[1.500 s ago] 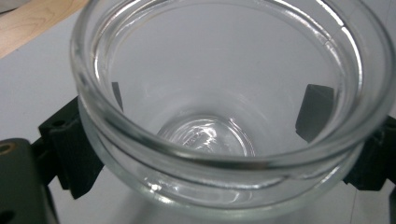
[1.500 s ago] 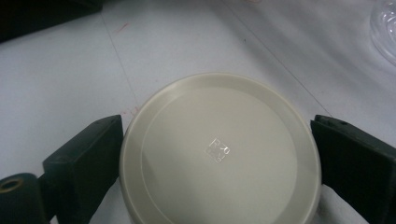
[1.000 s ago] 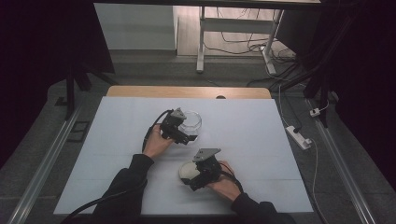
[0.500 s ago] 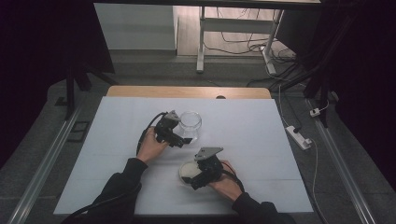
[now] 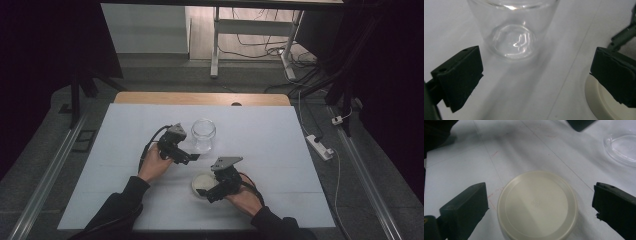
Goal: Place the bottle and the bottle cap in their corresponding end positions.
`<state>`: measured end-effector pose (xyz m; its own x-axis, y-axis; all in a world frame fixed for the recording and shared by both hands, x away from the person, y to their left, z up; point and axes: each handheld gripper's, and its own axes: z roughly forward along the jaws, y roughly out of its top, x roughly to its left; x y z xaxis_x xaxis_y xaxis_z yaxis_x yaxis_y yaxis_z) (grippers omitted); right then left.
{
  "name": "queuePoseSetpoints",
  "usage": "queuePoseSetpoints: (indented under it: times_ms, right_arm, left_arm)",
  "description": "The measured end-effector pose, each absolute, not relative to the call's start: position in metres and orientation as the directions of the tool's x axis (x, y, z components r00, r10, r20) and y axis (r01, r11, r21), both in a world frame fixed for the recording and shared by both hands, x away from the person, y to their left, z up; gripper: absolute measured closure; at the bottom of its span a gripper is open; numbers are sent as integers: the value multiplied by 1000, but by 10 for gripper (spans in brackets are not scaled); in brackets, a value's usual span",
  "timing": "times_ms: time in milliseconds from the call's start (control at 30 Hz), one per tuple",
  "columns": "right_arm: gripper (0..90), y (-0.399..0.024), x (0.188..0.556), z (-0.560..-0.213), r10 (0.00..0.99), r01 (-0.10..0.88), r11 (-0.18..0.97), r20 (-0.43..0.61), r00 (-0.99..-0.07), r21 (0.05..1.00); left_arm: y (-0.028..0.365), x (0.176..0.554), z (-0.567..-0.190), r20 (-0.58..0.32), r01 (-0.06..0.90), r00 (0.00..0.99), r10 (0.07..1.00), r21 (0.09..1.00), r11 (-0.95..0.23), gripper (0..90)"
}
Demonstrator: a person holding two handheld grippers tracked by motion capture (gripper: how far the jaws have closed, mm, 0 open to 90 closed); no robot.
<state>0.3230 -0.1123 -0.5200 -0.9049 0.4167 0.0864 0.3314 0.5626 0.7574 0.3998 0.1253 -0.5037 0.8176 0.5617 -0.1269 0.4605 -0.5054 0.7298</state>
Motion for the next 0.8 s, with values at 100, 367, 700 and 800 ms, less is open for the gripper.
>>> queuePoseSetpoints:
  times_ms: [100, 367, 700, 800]
  right_arm:
    - [0, -115, 323, -518, 428, 335, 556, 84, -900, 760]
    - [0, -126, 324, -514, 454, 348, 553, 77, -888, 757]
    - [0, -138, 323, -510, 478, 355, 550, 64, -876, 756]
    - [0, -142, 322, -508, 483, 354, 546, 60, -874, 760]
  left_arm:
    - [130, 393, -503, -133, 459, 822, 554, 729, -507, 0]
    - [139, 371, -503, -146, 470, 825, 546, 713, -520, 0]
    - [150, 341, -499, -154, 471, 823, 547, 723, -505, 0]
    - [154, 333, -497, -157, 472, 820, 550, 729, -495, 0]
